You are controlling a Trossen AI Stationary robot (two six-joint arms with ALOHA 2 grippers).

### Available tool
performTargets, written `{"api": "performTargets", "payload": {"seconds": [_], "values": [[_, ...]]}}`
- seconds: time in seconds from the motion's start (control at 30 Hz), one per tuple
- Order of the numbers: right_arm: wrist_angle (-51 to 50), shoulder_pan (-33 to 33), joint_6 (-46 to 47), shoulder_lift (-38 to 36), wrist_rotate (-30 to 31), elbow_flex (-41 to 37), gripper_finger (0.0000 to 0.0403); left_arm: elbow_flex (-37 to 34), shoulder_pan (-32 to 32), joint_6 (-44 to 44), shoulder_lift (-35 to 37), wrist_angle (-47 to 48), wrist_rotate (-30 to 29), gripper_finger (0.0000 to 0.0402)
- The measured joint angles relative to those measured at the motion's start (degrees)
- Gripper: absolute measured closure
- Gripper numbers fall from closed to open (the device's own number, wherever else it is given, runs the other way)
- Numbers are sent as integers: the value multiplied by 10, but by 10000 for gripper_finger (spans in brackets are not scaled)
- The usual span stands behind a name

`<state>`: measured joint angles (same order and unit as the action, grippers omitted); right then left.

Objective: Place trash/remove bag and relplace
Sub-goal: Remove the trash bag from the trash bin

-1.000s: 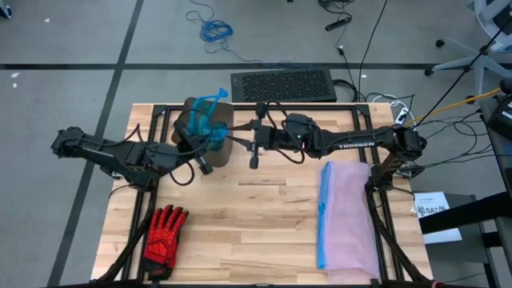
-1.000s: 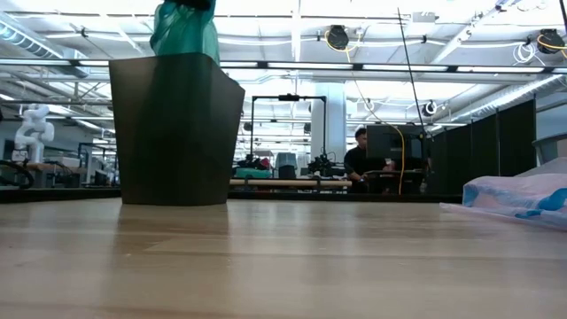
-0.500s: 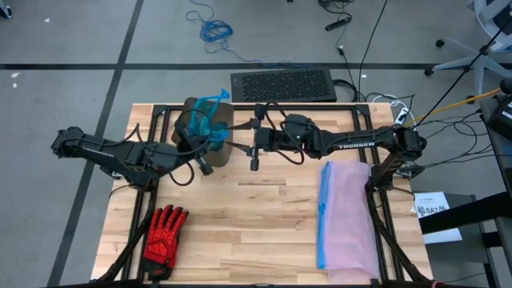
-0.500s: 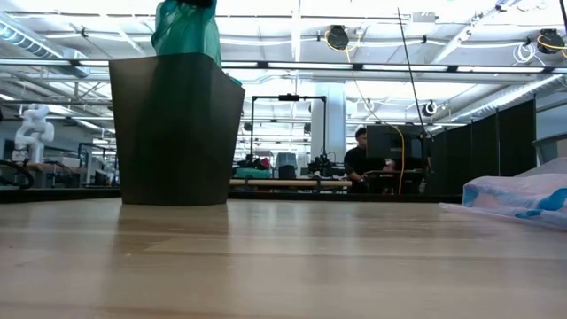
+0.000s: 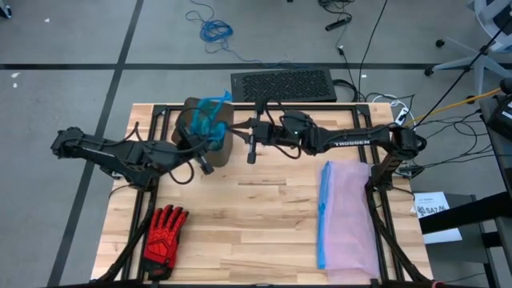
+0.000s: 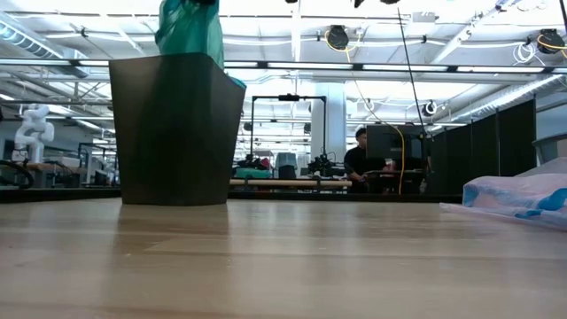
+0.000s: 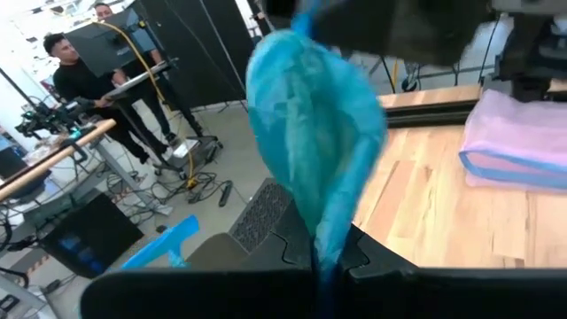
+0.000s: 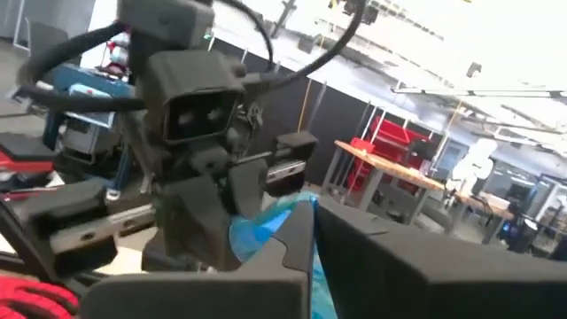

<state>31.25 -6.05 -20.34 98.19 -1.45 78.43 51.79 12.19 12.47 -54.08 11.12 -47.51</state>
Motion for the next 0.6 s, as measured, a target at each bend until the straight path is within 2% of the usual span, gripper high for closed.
{"api": "performTargets", "payload": {"seconds": [0.6], "values": [[-11,4,-18,-53,3,0,403,1,0,-3,-2,24,1,402]]}}
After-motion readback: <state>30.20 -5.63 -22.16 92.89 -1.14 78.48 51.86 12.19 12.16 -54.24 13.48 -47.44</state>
